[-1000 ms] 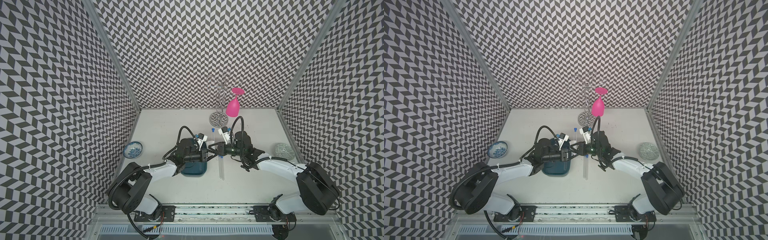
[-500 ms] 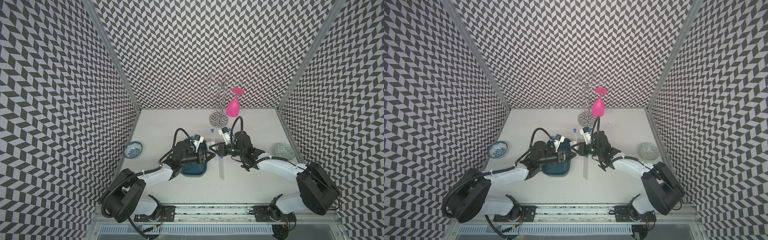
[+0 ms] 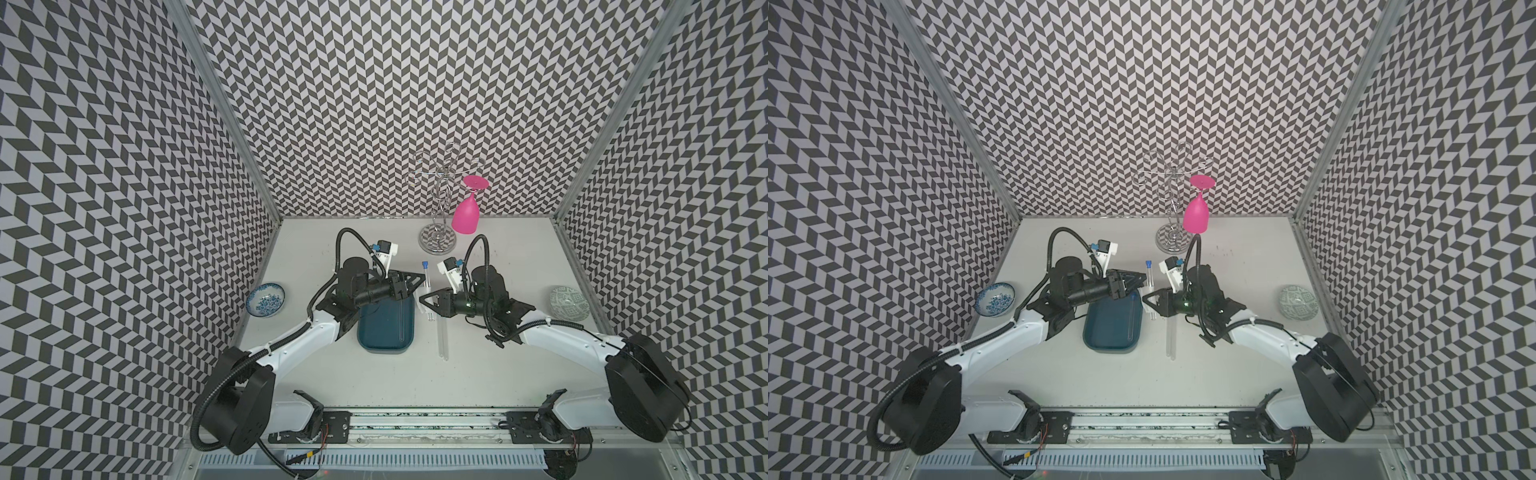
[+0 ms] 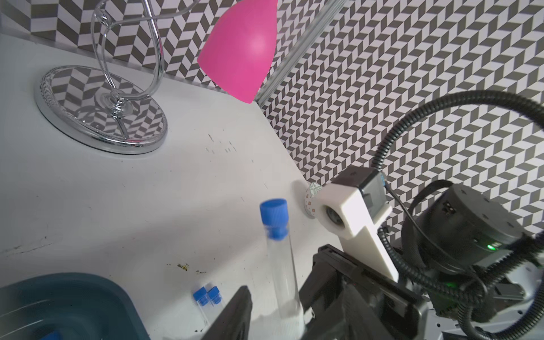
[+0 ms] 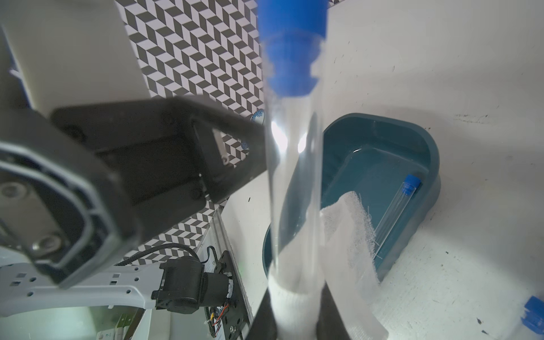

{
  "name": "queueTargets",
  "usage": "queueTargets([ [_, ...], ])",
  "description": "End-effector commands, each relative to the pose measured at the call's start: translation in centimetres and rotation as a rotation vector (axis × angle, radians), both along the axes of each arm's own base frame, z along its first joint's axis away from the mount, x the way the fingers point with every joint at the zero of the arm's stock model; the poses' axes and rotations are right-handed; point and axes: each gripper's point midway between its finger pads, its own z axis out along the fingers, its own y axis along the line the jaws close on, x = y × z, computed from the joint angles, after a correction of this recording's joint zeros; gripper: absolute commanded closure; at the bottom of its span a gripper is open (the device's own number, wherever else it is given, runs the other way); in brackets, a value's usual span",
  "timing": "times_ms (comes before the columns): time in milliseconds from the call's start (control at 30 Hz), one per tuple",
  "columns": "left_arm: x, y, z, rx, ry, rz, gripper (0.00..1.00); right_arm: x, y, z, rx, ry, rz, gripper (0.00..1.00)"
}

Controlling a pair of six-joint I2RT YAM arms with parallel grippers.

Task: Wipe the exteriors of test tubes
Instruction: Wipe the dirt from the test tube.

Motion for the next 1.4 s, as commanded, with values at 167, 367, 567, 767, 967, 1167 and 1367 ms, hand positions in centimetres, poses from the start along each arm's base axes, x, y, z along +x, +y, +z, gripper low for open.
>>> queueTargets([
  [167, 0.8, -1.5, -0.3, -0.016, -0.01, -0.064, 0.51, -1.3, 0.9, 1.5, 0.032, -0.043, 0.038, 0.83],
  [367, 1.1, -1.6, -0.6, -0.028, 0.003, -0.06, 0.66, -1.5, 1.3, 1.4, 0.033, -0.041, 0.046, 0.83],
  [567, 0.9, -1.5, -0.8, -0.051, 0.02, -0.051, 0.77, -1.2, 1.5, 1.5, 0.027, -0.048, 0.046, 0.82],
  [767, 0.5, -1.3, -1.1, -0.057, 0.033, -0.052, 0.8, -0.1, 2.3, 3.7, 0.049, -0.1, 0.053, 0.81],
  [967, 0.0, -1.2, -0.8, -0.065, 0.027, -0.057, 0.81, 1.3, 3.4, 5.5, 0.068, -0.142, 0.072, 0.78],
  [1167, 0.2, -0.8, -0.5, -0.076, 0.031, -0.043, 0.81, 1.9, 3.7, 5.0, 0.049, -0.137, 0.075, 0.79],
  [1367, 0.9, 0.1, -0.7, -0.107, 0.059, -0.006, 0.82, -0.8, 2.5, 1.9, 0.043, -0.064, 0.078, 0.8],
])
